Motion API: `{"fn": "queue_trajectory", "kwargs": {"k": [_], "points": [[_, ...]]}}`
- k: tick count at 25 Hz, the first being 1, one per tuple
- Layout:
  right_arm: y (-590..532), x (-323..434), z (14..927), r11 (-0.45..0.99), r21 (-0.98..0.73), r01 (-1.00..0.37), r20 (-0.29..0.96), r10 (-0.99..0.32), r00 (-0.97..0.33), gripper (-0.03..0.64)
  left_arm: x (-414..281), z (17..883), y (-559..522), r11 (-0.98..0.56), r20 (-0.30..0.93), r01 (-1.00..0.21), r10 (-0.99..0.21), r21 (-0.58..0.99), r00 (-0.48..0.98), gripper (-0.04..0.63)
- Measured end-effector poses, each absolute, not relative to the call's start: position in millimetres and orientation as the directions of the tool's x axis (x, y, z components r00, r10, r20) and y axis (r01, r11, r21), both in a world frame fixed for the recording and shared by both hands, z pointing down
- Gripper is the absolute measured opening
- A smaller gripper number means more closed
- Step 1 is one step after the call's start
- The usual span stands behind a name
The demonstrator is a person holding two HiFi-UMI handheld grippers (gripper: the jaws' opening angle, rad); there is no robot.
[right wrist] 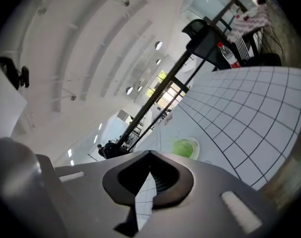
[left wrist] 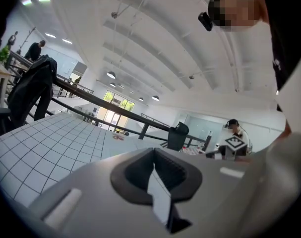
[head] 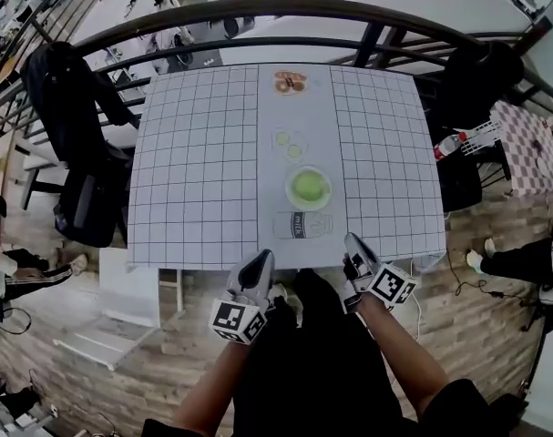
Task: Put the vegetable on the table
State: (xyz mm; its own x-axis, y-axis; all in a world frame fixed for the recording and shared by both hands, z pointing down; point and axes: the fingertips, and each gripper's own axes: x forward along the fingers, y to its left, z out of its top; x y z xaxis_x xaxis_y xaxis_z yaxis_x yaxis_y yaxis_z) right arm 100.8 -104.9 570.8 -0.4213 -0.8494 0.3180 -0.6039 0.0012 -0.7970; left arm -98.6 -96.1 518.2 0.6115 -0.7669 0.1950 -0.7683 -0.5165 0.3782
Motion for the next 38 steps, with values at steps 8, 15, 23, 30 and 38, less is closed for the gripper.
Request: {"fn": "queue_trajectory", "kwargs": {"k": [8,15,23,30,38], "points": [[-70,81,508,0.149,-0.482,-0.863,0.300,-0.898,-0.322,-0.003,-84,504,-74,-0.540,0.187,-0.749,-0.749,0.383,0.635,0.009],[-42,61,461,0.276,-0.320,-0.906,0.215,-0.911,-0.353,-0.002,-49,456,-50,-0.563,0.127,-0.785,-0.785,0.259,0.606,0.009],[-27,65,394,0.329,-0.156,-0.931,0.031,-0.941,-0.337,-0.002,-29,412,-42,-0.536,0.059,-0.831,-0.834,0.149,0.549,0.009],[-24,56,382,0.342,-0.102,-0.934,0.002,-0.939,-0.344,-0.003,-35,393,-37,-0.493,0.011,-0.865,-0.868,0.094,0.496,0.009],[-19,50,388,0.310,-0.101,-0.945,0.023,-0.949,-0.314,-0.003,-34,396,-28,-0.534,0.023,-0.842,-0.843,0.080,0.537,0.009]]}}
